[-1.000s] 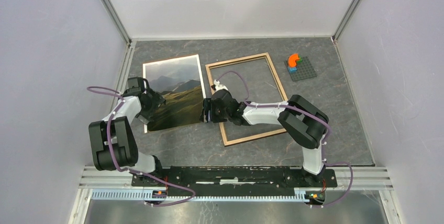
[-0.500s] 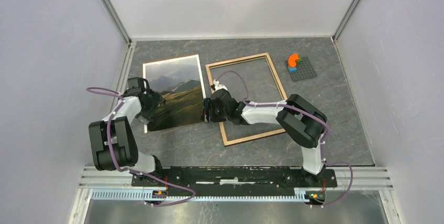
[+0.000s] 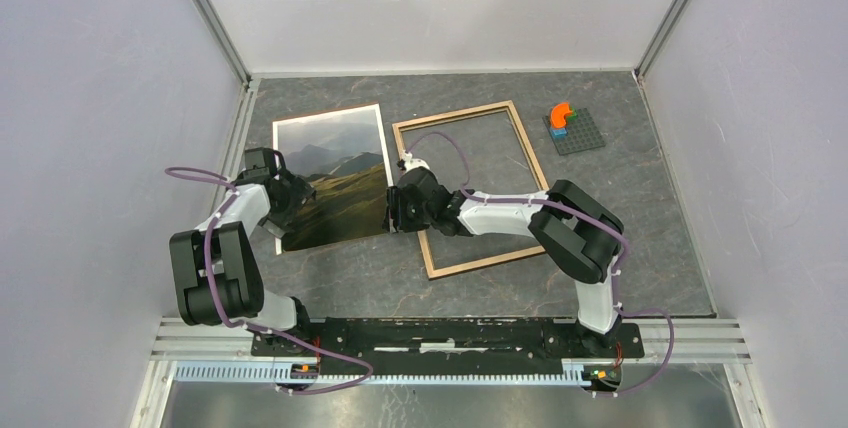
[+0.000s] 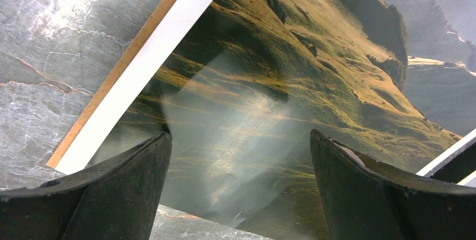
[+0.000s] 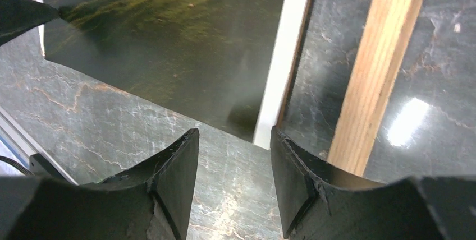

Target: Put the photo into the frame

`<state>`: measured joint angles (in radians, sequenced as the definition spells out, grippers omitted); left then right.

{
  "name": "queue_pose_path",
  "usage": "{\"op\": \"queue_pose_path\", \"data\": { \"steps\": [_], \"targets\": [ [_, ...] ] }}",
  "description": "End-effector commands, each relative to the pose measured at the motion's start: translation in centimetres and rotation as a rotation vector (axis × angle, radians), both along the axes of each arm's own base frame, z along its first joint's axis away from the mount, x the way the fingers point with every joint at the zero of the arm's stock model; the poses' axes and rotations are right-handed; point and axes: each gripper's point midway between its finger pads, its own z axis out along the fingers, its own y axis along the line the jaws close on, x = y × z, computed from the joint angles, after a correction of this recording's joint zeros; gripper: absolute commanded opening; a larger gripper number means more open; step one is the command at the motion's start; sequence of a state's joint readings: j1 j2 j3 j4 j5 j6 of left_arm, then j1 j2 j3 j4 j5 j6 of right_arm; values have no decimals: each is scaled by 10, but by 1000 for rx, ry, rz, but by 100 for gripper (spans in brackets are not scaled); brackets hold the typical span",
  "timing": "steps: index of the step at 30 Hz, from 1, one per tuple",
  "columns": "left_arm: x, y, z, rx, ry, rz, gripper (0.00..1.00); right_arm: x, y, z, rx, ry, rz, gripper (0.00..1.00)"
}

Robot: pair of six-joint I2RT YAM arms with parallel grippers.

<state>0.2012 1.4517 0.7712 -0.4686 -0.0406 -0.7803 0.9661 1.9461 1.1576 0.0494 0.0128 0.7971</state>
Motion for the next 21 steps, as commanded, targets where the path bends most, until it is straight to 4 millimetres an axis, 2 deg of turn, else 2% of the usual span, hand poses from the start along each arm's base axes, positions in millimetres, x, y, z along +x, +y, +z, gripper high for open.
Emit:
{"op": "queue_pose_path", "data": {
  "steps": [1, 8, 11, 15, 21],
  "targets": [
    [-24, -3, -26, -20, 102, 42, 100, 11, 23, 25, 7, -94, 40, 56],
    [-25, -3, -27, -24, 104, 42, 100, 6, 33, 16, 10, -61, 68, 57],
    [-24, -3, -27, -20, 103, 41, 100, 9, 21, 16, -16, -74, 26, 63],
    [-23, -3, -27, -23, 102, 40, 100, 8, 4, 11, -71, -71, -1, 64],
    [-23, -4, -27, -26, 103, 39, 100, 6, 9, 5, -55, -52, 9, 64]
  ]
}}
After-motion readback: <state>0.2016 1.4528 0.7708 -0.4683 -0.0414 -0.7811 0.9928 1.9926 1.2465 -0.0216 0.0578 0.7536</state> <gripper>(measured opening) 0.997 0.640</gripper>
